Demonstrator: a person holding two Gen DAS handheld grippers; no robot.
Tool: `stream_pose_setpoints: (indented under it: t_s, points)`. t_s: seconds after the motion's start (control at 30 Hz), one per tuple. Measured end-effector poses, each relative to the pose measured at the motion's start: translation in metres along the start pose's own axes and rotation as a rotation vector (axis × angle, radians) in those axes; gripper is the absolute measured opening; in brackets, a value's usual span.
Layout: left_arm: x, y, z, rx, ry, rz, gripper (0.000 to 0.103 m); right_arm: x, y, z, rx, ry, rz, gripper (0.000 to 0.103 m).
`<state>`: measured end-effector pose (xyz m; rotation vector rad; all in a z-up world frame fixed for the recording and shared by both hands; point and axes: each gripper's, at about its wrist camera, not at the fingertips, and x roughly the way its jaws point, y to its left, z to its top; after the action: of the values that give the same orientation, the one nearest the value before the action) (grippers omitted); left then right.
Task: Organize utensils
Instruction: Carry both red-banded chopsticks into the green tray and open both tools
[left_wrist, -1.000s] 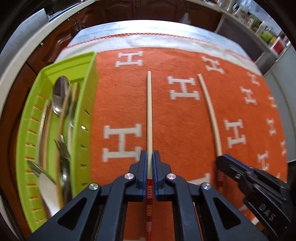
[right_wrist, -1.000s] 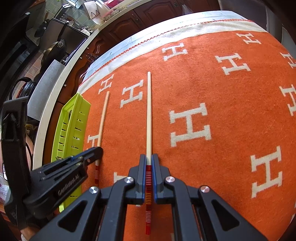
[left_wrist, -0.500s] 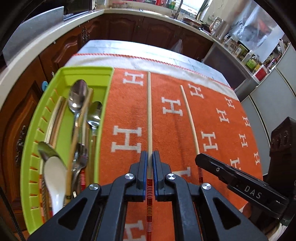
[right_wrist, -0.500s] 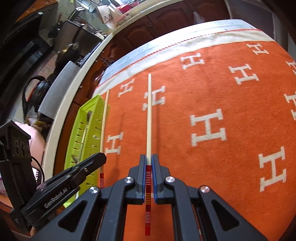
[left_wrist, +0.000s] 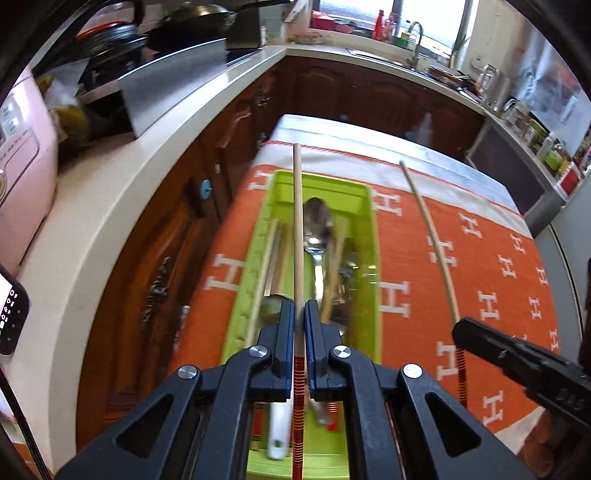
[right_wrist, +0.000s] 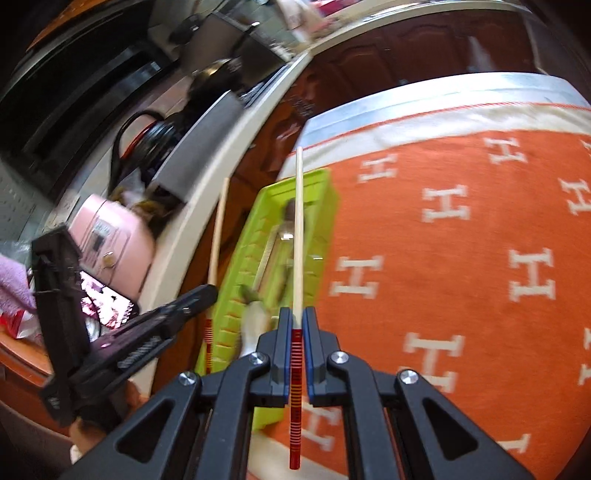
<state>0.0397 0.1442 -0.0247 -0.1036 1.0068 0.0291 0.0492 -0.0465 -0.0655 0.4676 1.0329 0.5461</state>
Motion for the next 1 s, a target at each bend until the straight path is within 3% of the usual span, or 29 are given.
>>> stream_pose_setpoints:
  t_s: [0.23, 0.6, 0.77, 1.0]
  points:
    - [0.018, 0.022, 0.002, -0.031, 0.004, -0.006, 0.003, 0.021, 0.032, 0.008, 0.003, 0.003, 0.002, 0.006]
    - [0.034, 0.022, 0.008, -0.03, -0.01, 0.011, 0.005, 0.06, 0.037, 0.008, 0.073, 0.068, -0.064, 0.008]
    - [0.034, 0.02, 0.003, -0.022, -0.024, 0.028, 0.045, 0.066, 0.04, 0.003, 0.035, 0.082, -0.099, 0.008]
    - [0.028, 0.015, -0.001, -0.008, -0.048, 0.028, 0.068, 0.052, 0.03, 0.003, 0.014, 0.054, -0.15, 0.008]
